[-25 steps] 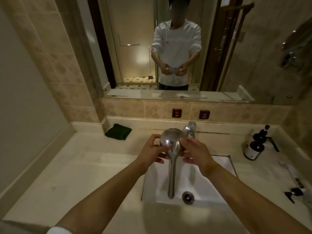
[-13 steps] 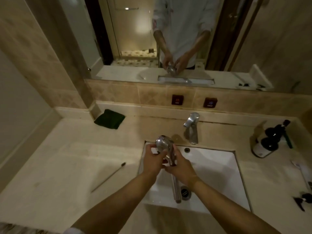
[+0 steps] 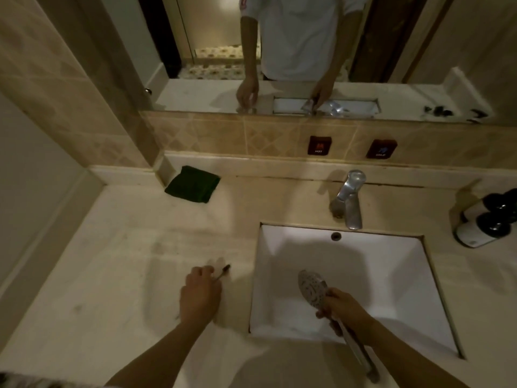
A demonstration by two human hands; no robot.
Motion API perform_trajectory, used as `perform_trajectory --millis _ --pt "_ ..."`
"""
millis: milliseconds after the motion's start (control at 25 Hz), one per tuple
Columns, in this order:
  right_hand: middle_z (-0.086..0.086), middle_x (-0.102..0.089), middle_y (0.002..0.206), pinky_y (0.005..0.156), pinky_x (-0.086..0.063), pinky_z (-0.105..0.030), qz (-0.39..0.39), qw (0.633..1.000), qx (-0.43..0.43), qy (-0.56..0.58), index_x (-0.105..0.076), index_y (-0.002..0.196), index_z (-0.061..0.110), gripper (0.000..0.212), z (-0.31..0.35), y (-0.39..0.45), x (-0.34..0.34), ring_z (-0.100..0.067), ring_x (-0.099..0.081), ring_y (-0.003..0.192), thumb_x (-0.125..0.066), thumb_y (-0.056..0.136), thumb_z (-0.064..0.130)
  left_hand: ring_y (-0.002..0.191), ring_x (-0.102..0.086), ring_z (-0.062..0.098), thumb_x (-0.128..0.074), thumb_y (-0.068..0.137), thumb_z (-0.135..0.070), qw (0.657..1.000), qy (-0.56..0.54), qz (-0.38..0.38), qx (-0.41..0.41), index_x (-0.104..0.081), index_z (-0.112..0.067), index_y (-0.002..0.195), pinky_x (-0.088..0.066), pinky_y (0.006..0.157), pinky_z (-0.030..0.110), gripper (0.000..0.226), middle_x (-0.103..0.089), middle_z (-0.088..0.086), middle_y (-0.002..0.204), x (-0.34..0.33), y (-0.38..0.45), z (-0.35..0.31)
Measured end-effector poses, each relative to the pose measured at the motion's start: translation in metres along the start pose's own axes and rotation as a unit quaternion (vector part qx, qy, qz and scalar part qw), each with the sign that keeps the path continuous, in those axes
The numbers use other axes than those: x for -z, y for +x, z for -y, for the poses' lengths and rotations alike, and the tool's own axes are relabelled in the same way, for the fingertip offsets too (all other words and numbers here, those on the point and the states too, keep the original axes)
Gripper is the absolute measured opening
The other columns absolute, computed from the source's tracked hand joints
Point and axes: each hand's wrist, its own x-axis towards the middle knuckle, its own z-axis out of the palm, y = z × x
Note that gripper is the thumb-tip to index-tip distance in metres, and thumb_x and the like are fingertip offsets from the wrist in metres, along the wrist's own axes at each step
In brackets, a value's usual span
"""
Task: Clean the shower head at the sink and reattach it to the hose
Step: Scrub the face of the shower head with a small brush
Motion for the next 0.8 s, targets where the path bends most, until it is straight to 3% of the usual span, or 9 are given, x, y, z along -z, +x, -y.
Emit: perform_trajectory --millis 200,320,520,560,680,800 --pt "-0.024 -0.056 0.107 0.039 -0.041 -0.025 0.076 0.989 -0.076 0.106 -0.049 0.123 0.004 0.03 -0.019 0.001 0.007 -0.018 -0.052 0.05 -0.047 0.094 0.011 0.087 -0.053 0.027 -0.045 0.093 -0.035 0.996 0.075 -0.038 -0.042 -0.056 -0.018 0.096 -0.043 0.067 0.035 0.02 -0.055 0.007 0.103 -0.009 -0.005 0.034" --pt "-0.027 -0.064 0.117 0.039 -0.043 -0.024 0.089 0.989 -0.07 0.099 -0.048 0.124 0.009 0.031 -0.03 0.001 0.008 -0.017 -0.052 0.048 -0.054 0.094 0.014 0.085 -0.053 0.029 -0.051 0.093 -0.027 0.998 0.049 -0.042 -0.013 -0.059 -0.014 0.093 -0.043 0.068 0.037 0.015 -0.056 0.009 0.1 -0.01 -0.009 0.031" --pt "-0.015 -0.073 0.108 0.044 -0.049 -0.024 0.096 0.992 -0.021 0.073 -0.036 0.136 0.024 0.048 -0.042 -0.001 0.012 -0.012 -0.058 0.048 -0.061 0.095 0.03 0.079 -0.053 0.024 -0.047 0.095 -0.027 0.999 0.02 -0.047 -0.002 -0.054 -0.02 0.086 -0.041 0.075 0.039 0.013 -0.056 0.002 0.086 -0.005 -0.013 0.011" --pt "-0.014 -0.074 0.109 0.045 -0.05 -0.025 0.108 0.991 -0.025 0.07 -0.034 0.139 0.024 0.054 -0.044 0.0 0.013 -0.013 -0.059 0.049 -0.062 0.094 0.032 0.075 -0.054 0.021 -0.044 0.096 -0.029 0.999 -0.006 -0.035 -0.016 -0.051 -0.022 0.086 -0.044 0.075 0.039 0.014 -0.056 -0.001 0.082 -0.003 -0.015 0.003" --pt "-0.017 -0.065 0.125 0.046 -0.052 -0.028 0.138 0.986 -0.034 0.088 -0.027 0.147 0.024 0.067 -0.049 -0.002 0.013 -0.014 -0.065 0.051 -0.065 0.092 0.03 0.059 -0.054 0.007 -0.048 0.096 -0.032 0.992 -0.054 0.041 -0.11 -0.045 -0.027 0.088 -0.048 0.058 0.025 0.01 -0.054 -0.01 0.071 -0.007 -0.027 -0.023" --pt "-0.018 -0.056 0.134 0.044 -0.052 -0.027 0.145 0.983 -0.026 0.109 -0.028 0.146 0.025 0.063 -0.046 -0.01 0.01 -0.011 -0.068 0.054 -0.063 0.094 0.023 0.06 -0.054 0.002 -0.055 0.092 -0.036 0.974 -0.074 0.103 -0.185 -0.05 -0.032 0.094 -0.045 0.058 0.02 0.007 -0.057 -0.016 0.076 -0.024 -0.039 -0.047"
